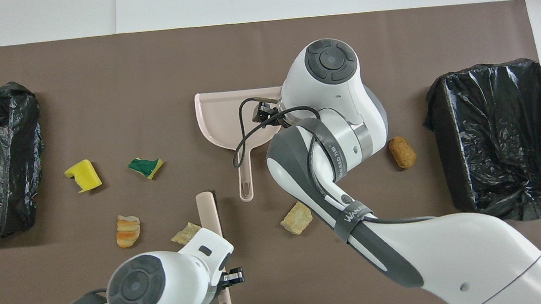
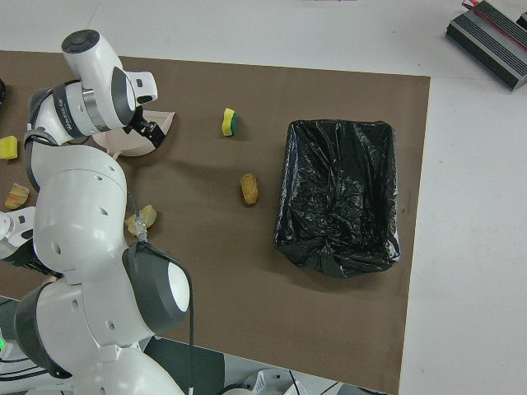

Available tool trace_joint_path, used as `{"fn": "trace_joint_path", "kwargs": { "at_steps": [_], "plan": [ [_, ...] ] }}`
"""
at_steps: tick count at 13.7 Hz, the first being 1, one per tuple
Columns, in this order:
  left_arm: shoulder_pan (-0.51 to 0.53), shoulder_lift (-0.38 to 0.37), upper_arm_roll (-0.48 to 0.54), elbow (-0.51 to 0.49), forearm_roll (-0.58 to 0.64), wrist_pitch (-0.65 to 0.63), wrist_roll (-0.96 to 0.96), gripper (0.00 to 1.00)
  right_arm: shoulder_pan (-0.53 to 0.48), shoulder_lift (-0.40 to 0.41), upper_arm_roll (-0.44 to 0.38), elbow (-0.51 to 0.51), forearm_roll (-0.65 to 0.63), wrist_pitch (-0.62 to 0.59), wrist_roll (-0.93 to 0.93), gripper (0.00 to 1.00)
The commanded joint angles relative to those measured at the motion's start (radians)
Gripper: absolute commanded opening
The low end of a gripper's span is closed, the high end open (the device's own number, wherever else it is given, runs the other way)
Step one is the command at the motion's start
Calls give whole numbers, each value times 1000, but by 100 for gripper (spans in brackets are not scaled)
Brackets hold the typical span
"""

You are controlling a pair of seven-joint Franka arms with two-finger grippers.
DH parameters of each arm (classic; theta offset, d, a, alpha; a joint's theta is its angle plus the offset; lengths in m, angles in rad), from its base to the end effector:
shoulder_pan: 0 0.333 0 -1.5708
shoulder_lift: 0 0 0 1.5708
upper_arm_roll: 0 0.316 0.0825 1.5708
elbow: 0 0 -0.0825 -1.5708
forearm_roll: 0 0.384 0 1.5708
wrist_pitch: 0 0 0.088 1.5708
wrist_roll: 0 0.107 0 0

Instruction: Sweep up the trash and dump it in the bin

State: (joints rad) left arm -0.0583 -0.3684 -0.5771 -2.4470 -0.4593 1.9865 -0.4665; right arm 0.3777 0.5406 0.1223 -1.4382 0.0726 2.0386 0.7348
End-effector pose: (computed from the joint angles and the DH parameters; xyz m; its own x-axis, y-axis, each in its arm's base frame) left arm 0.3255 -0.2761 0.4035 0.9736 0.0780 -0.2145 0.1026 -0.9890 0.1063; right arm 0.6309 0.3315 0.3859 0.9597 -0.2780 -0.0422 -0.2811 -0.9500 -0.1359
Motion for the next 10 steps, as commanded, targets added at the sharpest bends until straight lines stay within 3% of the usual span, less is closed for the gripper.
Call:
{"fn": "trace_joint_path", "kwargs": {
  "at_steps": [1, 5, 10],
  "plan": [
    [14, -1, 133, 66, 147, -95, 49, 0, 15, 2, 2, -16, 7, 67, 34, 100],
    [14, 144, 383, 185, 350, -104, 219, 0, 119, 16, -3, -13, -72, 66, 132, 100],
    [14, 379, 583, 414, 597, -133, 426, 0, 165, -13, 3, -80, -103, 55, 115, 100]
  ]
}}
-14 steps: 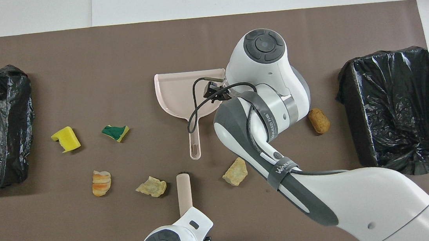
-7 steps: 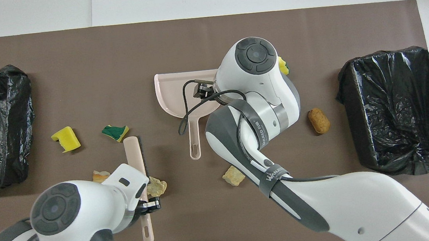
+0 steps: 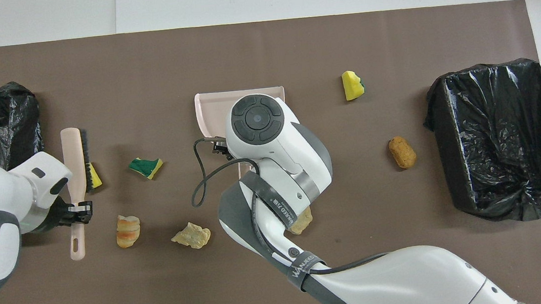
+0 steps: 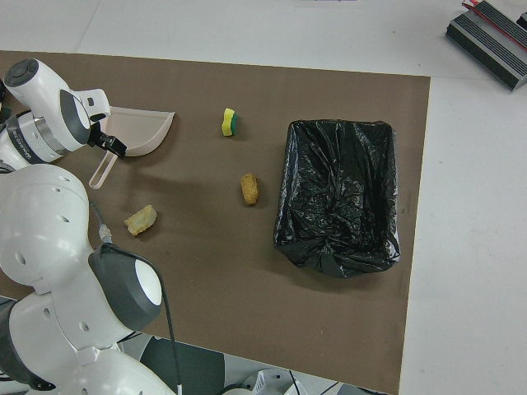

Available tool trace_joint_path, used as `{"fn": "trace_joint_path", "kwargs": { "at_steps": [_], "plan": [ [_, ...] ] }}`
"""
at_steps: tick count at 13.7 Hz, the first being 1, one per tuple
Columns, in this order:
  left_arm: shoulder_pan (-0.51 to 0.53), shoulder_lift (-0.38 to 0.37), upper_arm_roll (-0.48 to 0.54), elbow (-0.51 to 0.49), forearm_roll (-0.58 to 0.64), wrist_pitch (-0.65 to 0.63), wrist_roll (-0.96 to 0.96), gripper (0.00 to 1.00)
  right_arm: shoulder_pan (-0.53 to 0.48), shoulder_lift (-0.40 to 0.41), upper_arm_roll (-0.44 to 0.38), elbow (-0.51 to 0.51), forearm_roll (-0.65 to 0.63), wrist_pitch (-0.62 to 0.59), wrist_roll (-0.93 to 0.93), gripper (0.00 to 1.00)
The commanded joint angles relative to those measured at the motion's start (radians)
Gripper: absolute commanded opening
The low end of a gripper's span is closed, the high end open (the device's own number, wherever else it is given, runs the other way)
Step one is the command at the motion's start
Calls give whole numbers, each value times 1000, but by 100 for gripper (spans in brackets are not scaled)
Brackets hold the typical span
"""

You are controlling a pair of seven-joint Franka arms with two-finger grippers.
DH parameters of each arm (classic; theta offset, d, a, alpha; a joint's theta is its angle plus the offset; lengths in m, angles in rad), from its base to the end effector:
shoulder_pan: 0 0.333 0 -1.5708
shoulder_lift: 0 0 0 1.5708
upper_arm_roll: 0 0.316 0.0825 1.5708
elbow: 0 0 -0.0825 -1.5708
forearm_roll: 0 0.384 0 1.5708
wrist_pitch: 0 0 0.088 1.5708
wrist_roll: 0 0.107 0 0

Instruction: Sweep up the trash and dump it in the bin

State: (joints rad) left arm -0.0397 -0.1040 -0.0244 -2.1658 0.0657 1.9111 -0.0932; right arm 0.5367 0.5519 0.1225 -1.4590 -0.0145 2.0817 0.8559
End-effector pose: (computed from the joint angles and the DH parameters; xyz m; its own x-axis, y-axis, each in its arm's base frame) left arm 0.4971 -0.0274 0.4287 0.9895 0.0082 -0.1446 -0.0026 -0.9972 -0.0742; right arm 0.5739 0.4243 0.3716 0.9778 -0.2094 0.0103 -0.2077 -0.9741 -0.0895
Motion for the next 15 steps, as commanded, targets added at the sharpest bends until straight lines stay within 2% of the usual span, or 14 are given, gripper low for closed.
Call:
{"fn": "trace_joint_path", "kwargs": {
  "at_steps": [1, 3, 4, 6, 7, 10, 12, 15],
  "plan": [
    [-3, 159, 43, 164, 100, -67, 78, 0, 35, -14, 2, -60, -19, 17, -8, 100],
    [0, 179, 73, 155, 124, -70, 130, 0, 48, -10, 2, -63, -51, 0, -49, 86],
    [9, 178, 72, 135, 124, -76, 132, 0, 48, -12, 2, -61, -74, -8, -63, 82],
    [6, 158, 72, 62, 140, -79, 136, 0, 48, -13, 2, -49, -82, -20, -69, 81],
    [-5, 143, 69, 51, 140, -108, 136, 0, 48, -12, 2, -40, -81, -25, -81, 73],
    [-22, 139, -1, 54, 128, -159, 124, 0, 49, -14, 2, -41, -82, -23, -100, 35],
    [-22, 141, -44, 55, 102, -158, 121, 0, 51, -14, 2, -40, -102, -28, -130, 2],
    [-23, 139, -107, 55, 31, -152, 115, 0, 48, -33, 2, -43, -119, -49, -215, 0]
  ]
}}
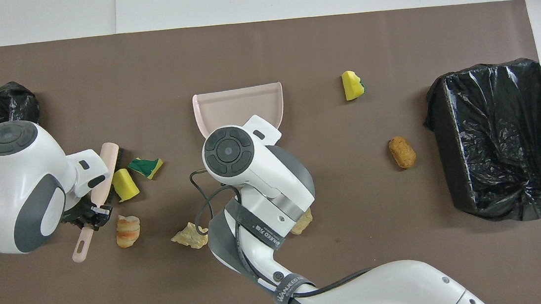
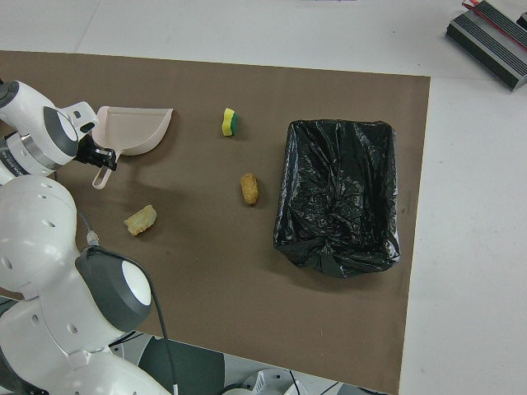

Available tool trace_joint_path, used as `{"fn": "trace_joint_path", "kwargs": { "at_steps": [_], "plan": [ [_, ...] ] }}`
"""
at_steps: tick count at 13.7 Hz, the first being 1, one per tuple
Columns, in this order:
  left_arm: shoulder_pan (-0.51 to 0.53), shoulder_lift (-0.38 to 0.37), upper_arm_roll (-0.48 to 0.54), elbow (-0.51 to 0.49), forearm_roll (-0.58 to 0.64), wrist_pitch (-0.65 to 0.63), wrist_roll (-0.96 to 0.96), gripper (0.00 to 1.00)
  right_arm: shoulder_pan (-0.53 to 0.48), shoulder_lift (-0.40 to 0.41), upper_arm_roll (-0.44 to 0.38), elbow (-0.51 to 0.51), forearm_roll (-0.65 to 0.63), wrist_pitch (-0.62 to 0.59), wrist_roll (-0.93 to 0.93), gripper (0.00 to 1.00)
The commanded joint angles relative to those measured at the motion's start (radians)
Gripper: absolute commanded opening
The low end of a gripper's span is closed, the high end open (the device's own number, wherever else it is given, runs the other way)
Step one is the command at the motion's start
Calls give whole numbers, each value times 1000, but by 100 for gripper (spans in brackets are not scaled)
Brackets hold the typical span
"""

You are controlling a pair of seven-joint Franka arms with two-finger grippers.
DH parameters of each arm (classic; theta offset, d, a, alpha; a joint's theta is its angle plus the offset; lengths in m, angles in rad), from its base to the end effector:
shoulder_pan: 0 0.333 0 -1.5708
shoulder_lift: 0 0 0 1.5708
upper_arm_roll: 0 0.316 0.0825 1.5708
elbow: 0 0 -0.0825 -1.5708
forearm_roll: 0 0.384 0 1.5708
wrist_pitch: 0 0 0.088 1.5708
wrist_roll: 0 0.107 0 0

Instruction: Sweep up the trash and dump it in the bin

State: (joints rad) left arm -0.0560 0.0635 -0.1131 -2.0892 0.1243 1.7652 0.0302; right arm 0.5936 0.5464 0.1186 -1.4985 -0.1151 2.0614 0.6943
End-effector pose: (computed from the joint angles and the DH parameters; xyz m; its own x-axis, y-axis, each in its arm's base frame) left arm 0.5046 -0.0747 0.3694 0.9001 -0.2109 -0.3813 -0.2613 -0.9615 -0.0850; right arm 0.5453 0.4451 0.3548 0.9977 0.0537 0.0418 0.0529 -0.9984 0.0187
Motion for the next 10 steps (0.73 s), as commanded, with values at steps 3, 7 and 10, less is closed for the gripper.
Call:
{"fn": "trace_joint_path", "kwargs": {
  "at_steps": [3, 7, 10],
  "plan": [
    [-7, -28, -88, -11, -45, -15, -99, 0, -26, -54, 10, -5, -3, -55, -185, 0],
    [-4, -82, -142, -17, -55, -90, -313, 0, -46, -104, 10, -11, 8, -164, -393, 0],
    [-5, -155, -140, -41, -87, -176, -441, 0, -66, -137, 10, -15, 28, -277, -599, 0]
  ]
}}
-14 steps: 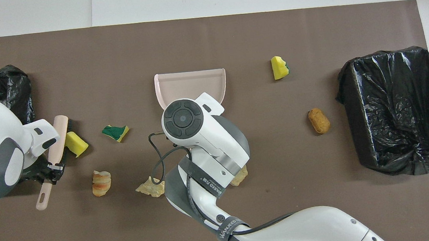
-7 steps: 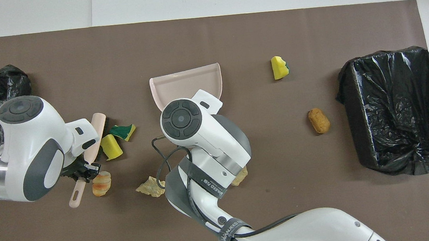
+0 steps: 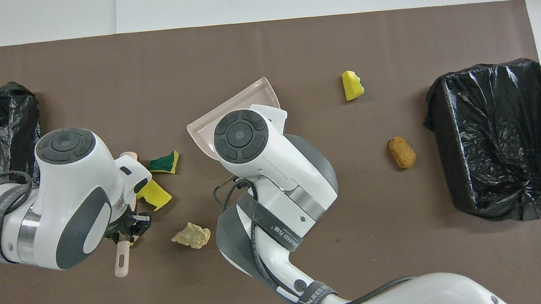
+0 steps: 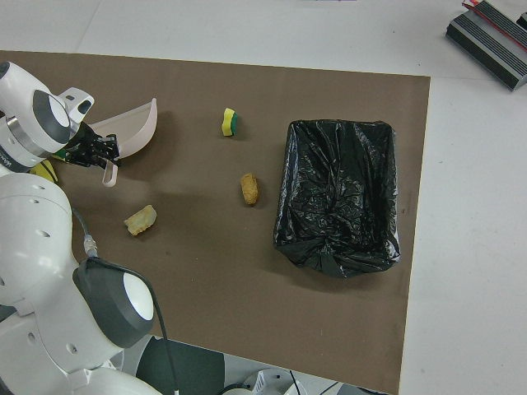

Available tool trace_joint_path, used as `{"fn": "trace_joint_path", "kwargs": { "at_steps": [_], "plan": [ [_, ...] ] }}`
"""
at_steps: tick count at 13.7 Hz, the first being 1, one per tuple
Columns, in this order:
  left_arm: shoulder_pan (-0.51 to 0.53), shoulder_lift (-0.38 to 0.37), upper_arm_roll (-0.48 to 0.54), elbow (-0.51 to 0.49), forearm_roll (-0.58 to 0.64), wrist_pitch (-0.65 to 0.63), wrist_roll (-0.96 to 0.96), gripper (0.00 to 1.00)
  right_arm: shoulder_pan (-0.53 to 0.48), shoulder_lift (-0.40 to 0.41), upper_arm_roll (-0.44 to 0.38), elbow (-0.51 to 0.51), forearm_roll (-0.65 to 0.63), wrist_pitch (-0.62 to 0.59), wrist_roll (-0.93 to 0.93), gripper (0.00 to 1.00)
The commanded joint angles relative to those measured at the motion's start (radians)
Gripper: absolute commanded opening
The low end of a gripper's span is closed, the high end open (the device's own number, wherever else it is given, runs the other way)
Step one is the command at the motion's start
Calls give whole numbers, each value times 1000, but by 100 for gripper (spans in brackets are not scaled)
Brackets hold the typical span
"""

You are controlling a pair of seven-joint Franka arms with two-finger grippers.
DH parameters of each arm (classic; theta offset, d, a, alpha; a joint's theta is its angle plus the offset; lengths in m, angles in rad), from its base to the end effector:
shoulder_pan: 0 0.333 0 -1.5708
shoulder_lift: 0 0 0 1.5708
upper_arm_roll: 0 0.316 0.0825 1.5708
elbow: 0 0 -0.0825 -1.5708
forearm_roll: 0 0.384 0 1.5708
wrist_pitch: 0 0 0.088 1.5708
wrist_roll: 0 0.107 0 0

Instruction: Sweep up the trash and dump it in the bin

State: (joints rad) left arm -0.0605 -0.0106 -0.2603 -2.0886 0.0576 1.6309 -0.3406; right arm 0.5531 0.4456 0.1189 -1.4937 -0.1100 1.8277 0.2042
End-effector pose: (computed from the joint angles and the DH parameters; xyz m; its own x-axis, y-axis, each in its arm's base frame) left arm 0.4650 -0.1485 0.4009 0.9197 0.0435 -0.3902 -0.0361 -0.9802 -0.1946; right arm 0.5401 0.4035 0.4068 0.8786 0.4678 -0.0958 0.4749 -0.8770 0.0725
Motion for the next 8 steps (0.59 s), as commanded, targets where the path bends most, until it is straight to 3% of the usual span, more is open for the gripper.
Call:
{"fn": "trace_joint_path", "kwargs": {
  "at_steps": [1, 4, 8],
  "plan": [
    [1, -116, 7, -80, -21, -42, -127, 0, -41, -51, 10, -33, 32, -69, -185, 0],
    [8, -221, 9, -226, -28, 13, -253, 0, -85, -74, 10, -53, 36, -108, -580, 0],
    [21, -250, 16, -303, -59, 58, -302, 0, -90, -88, 8, -69, 18, -143, -917, 0]
  ]
}}
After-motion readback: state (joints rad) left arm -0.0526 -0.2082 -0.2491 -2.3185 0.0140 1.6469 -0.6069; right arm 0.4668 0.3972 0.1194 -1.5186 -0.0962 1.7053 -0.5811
